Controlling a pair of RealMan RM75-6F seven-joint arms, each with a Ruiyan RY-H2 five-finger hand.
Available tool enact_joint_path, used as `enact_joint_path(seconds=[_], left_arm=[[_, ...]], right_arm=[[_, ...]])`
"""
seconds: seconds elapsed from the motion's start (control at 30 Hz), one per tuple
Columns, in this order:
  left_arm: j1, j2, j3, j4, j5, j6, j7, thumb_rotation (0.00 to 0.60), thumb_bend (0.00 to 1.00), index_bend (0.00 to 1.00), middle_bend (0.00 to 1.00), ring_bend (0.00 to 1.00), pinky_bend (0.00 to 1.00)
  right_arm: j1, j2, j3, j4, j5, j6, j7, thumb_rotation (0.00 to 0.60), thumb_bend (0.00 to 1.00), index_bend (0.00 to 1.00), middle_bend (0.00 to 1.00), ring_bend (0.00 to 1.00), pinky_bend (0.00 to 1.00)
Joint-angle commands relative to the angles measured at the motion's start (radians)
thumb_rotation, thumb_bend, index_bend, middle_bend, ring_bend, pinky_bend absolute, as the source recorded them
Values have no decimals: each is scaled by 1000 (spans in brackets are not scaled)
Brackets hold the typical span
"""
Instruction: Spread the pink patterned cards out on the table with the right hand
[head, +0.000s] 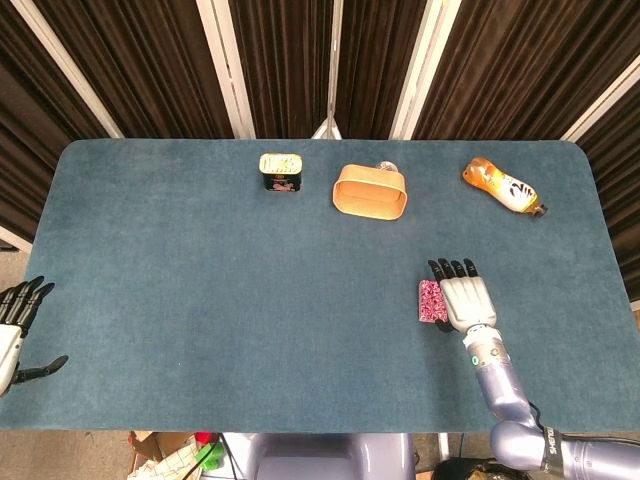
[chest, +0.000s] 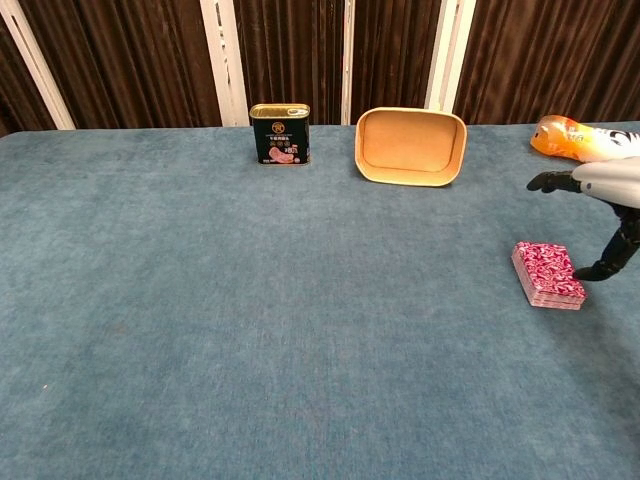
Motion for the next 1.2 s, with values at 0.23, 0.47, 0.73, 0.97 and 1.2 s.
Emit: enact_joint_path(seconds=[0.23,0.47,0.73,0.97,1.2], left_arm=[[-4,9,1,-3,-2,-9,-14,600,23,0,0,0,0],[-6,11,0,-4,-7,-14,-15,600,23,0,0,0,0],[-7,12,1,-7,-11,-19,-16,600,23,0,0,0,0],[-9,16,2,-9,-14,-25,-22,600,23,0,0,0,0],[-10,20,3,-14,-18,-31,-23,600,23,0,0,0,0]], right_arm=[[57,-60,-32,39,113,5,-59,600,248,0,89,29,0],[97,-83,-35,65,186,2,-80,600,247,0,28,0,0],[129,-102,-36,90,248,1,-90,600,248,0,4,0,0],[147,-120,-37,130,274,-4,-83,600,248,2,33,0,0],[153,-133,-43,159,274,-16,-59,600,248,14,80,30,0]])
